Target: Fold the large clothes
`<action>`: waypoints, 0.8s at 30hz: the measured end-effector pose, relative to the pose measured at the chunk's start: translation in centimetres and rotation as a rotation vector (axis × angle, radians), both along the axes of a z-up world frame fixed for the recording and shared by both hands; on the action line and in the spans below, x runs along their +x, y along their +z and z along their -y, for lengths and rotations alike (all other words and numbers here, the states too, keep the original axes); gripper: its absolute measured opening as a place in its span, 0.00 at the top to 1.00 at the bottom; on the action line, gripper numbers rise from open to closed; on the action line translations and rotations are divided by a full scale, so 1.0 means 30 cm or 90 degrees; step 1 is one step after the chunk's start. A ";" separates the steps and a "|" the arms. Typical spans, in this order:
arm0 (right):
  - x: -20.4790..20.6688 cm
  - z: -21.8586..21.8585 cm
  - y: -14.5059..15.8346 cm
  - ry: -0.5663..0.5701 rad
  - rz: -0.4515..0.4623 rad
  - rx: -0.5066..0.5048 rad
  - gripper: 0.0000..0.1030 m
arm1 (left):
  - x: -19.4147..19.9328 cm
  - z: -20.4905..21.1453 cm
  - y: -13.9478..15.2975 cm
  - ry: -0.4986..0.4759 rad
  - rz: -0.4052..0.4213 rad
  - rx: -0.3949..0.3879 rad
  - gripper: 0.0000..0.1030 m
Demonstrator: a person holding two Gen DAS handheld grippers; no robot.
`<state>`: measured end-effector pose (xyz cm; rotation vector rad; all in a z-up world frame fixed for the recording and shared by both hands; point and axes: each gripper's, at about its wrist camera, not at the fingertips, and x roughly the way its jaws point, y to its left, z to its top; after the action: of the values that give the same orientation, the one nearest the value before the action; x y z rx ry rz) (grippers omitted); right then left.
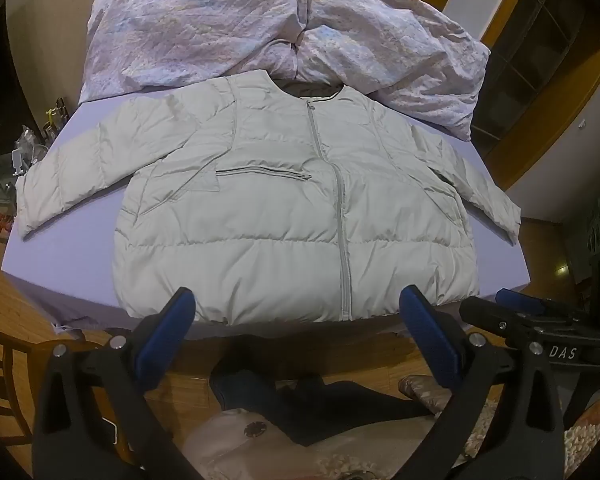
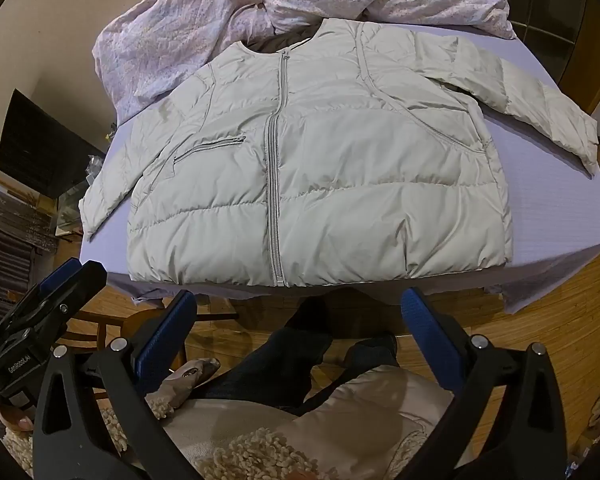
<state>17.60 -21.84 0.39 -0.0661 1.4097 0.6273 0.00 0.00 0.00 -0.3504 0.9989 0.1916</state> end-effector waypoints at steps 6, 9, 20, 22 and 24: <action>0.000 -0.001 -0.001 0.000 0.000 0.000 0.01 | 0.000 0.002 0.004 -0.003 0.000 0.001 0.02; 0.000 -0.002 -0.001 0.000 0.000 0.000 0.01 | 0.000 0.000 0.000 0.000 0.000 0.000 0.02; -0.004 -0.004 0.001 0.000 0.000 0.001 0.01 | 0.000 0.000 0.000 0.000 0.000 0.000 0.02; -0.005 -0.003 0.001 0.000 0.001 0.001 0.01 | 0.000 0.000 0.000 0.000 0.000 0.000 0.02; -0.005 -0.003 0.001 0.000 0.001 0.001 0.01 | 0.000 0.000 0.000 0.000 0.000 0.000 0.02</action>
<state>17.45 -21.74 0.42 -0.0648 1.4082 0.6284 0.00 0.01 0.00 -0.3501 0.9991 0.1923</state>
